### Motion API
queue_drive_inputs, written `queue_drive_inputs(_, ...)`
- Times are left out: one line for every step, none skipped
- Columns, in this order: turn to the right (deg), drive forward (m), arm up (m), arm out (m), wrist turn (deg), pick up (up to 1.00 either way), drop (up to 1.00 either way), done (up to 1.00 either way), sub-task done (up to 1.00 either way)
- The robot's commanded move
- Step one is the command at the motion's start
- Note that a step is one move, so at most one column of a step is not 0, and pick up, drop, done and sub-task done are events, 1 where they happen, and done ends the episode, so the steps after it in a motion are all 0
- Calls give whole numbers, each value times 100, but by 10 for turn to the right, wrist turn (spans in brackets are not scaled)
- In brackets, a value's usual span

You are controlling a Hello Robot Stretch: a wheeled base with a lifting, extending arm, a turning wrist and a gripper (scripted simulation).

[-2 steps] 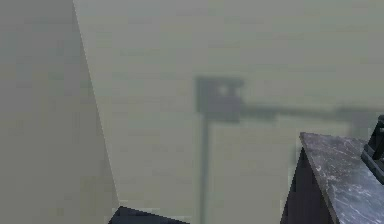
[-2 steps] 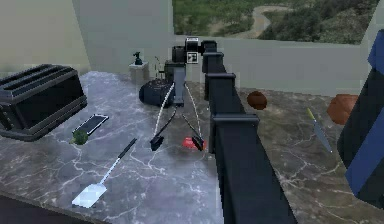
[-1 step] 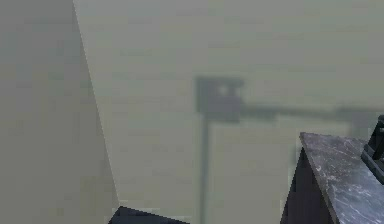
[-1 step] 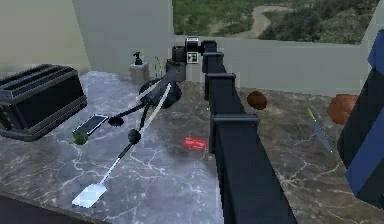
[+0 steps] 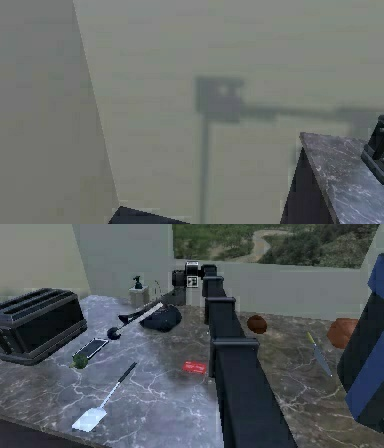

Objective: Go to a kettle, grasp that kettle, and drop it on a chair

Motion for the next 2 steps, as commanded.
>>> queue_drive_inputs(0, 0, 0, 0, 450, 0, 0, 0, 0)
queue_drive_inputs(0, 0, 0, 0, 180, 0, 0, 0, 0)
